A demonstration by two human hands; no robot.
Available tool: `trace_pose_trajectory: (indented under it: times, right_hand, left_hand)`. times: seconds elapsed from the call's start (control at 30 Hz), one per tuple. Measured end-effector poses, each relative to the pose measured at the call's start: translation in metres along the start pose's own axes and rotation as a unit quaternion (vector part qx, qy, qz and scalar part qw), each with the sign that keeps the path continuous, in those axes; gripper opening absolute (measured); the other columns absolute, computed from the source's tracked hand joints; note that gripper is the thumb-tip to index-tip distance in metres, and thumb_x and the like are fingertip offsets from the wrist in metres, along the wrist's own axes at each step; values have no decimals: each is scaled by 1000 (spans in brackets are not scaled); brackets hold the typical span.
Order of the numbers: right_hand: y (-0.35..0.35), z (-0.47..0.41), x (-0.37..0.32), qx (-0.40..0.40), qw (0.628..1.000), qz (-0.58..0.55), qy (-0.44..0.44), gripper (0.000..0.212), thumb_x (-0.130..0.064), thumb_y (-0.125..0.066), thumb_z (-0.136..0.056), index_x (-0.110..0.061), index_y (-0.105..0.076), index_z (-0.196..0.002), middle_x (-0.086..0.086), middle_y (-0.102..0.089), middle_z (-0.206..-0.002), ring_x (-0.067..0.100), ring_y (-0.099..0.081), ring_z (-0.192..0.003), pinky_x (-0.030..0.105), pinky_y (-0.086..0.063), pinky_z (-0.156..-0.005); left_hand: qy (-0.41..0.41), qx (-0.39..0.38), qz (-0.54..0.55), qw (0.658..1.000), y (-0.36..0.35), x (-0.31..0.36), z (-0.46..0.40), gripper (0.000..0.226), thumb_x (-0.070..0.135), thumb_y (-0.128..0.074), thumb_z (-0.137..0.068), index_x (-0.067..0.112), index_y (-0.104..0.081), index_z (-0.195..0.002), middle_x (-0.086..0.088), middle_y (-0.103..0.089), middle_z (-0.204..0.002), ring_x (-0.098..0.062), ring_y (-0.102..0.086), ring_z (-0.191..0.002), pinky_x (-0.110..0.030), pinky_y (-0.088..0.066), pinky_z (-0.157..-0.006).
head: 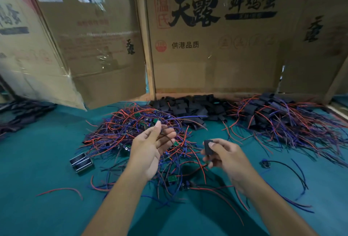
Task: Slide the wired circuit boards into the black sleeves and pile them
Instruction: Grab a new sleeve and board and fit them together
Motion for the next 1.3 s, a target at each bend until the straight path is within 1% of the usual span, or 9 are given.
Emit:
trace_pose_trajectory:
  times: [0.1,0.27,0.43,0.7,0.8,0.97,1.1,1.23,1.3]
  right_hand:
    - [-2,1,-3,-24,995,90,31,15,-16,-54,-98,-14,-67,-92,13,-72,-82,19,-67,-66,28,-52,-52]
    - [-11,8,-8,-39,944,313,95,32,-65,-51,-75,-42,-63,-93,-5,-70,-77,17,-68,-72,41,-58,-67]
    - [-6,9,-17,-13,925,356,130,16,-57,-53,-85,-45,-59,-92,-7,-68,-73,14,-64,-65,44,-56,-67]
    - [-29,16,-13,-102,984,124,71,13,-21,-61,-91,-10,-66,-95,17,-71,-84,25,-68,-69,35,-56,-58]
    - [-14,10,-15,-25,999,-16,32,12,-6,-52,-98,1,-62,-96,19,-68,-79,21,-65,-62,29,-54,-49]
    - [18,7,-17,77,983,-167,-6,21,-13,-48,-101,3,-61,-96,18,-66,-80,21,-64,-60,27,-53,-50]
    - [26,7,-18,109,983,-150,11,21,-16,-51,-101,1,-62,-94,19,-66,-84,22,-65,-63,30,-56,-55]
    - [70,20,-54,264,952,-9,152,14,-22,-53,-99,-16,-66,-96,8,-72,-86,21,-69,-74,39,-59,-78]
    - [63,31,-80,243,939,34,243,13,-23,-52,-97,-23,-66,-97,1,-73,-84,19,-70,-81,33,-56,-83]
  left_hand:
    - [25,30,49,998,8,-6,1,29,29,-55,-99,1,-62,-104,-12,-76,-90,-21,-75,-82,-26,-60,-66]
    - [-8,21,24,999,10,2,2,25,26,-55,-101,2,-63,-100,-11,-74,-84,-20,-72,-72,-26,-60,-65]
    - [-19,-12,-20,1000,4,6,5,17,19,-55,-102,3,-57,-96,-10,-68,-79,-18,-56,-58,-28,-52,-56]
    - [-50,-96,-138,984,-17,15,14,21,17,-49,-103,11,-53,-84,-2,-47,-68,-14,-24,-47,-23,-26,-42]
    - [-39,-106,-188,976,-19,12,17,23,21,-50,-104,9,-56,-85,1,-47,-64,-13,-27,-47,-23,-25,-43]
    - [-4,-170,-283,944,-30,-5,24,24,14,-51,-103,8,-61,-82,-8,-59,-69,-15,-46,-52,-21,-40,-48]
    - [15,-183,-309,933,-28,-10,24,27,16,-53,-102,14,-66,-79,-7,-60,-70,-14,-41,-50,-20,-36,-48]
    - [-15,-157,-376,913,-21,-4,19,29,27,-54,-102,18,-65,-77,-4,-62,-69,-13,-34,-49,-24,-32,-51]
    - [-23,-158,-401,902,-21,-5,18,29,28,-55,-102,19,-66,-77,-2,-64,-69,-12,-36,-49,-25,-35,-52]
Point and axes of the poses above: each hand's wrist, its own z-axis away from the middle knuckle, its own y-axis out of the back of the hand, x = y × z, the point moved 9 cm from there along -z, towards the middle knuckle
